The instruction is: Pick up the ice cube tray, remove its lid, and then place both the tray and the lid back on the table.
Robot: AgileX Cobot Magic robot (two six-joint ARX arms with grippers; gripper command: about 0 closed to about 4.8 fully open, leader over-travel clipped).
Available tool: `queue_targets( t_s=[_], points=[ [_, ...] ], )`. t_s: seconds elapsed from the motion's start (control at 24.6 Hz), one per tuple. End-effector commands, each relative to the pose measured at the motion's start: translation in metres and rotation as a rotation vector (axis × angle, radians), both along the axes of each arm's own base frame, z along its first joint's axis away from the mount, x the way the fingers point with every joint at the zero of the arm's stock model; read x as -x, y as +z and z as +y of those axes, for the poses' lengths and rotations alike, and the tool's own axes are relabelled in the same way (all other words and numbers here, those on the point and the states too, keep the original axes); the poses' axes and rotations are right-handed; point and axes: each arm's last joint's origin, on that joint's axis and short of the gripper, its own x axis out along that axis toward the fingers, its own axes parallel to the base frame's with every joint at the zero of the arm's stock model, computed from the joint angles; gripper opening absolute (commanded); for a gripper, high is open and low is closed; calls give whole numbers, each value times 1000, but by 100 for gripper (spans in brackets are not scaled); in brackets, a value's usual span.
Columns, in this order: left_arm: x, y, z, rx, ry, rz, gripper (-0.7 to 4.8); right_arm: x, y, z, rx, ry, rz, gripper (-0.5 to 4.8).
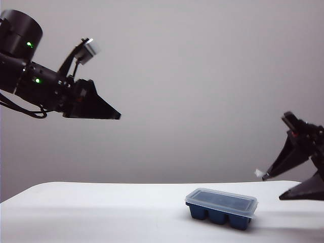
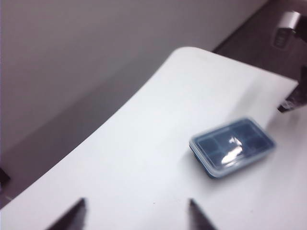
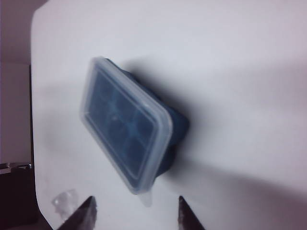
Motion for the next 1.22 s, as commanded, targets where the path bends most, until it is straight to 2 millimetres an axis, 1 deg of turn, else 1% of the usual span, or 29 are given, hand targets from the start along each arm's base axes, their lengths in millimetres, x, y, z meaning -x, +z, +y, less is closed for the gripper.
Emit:
queue_targets(
  t_s=[0.04, 0.12, 0.28, 0.41, 0.57, 0.73, 0.77, 0.85, 0.89, 1.22],
  points=[
    [3, 4, -11, -38, -69, -98, 283, -5, -6, 0, -20, -20, 4, 211],
    [4, 4, -17, -53, -95, -119, 283, -8, -10, 0, -37, -39, 17, 211],
    [5, 3, -17, -53, -104, -118, 282, -15, -13, 1, -50, -48, 39, 211],
    [5, 3, -17, -53, -104, -108, 282, -22, -15, 6, -54, -33, 44, 211],
    [5, 1, -17, -60, -98, -92, 282, -33, -20, 20, -46, 3, 65, 211],
    [6, 0, -17, -63, -99, -82, 279, -35, -23, 22, -13, -17, 70, 210],
    [6, 0, -17, -63, -99, -82, 278, -35, -23, 22, -14, -16, 71, 205],
    [6, 0, -17, -63, -98, -83, 278, -35, -23, 22, -13, -16, 74, 149],
    [6, 0, -17, -63, -98, -83, 278, -35, -23, 23, -13, -15, 73, 136],
    [6, -1, -17, -63, -99, -80, 278, -34, -23, 30, 1, -4, 74, 136]
  ],
)
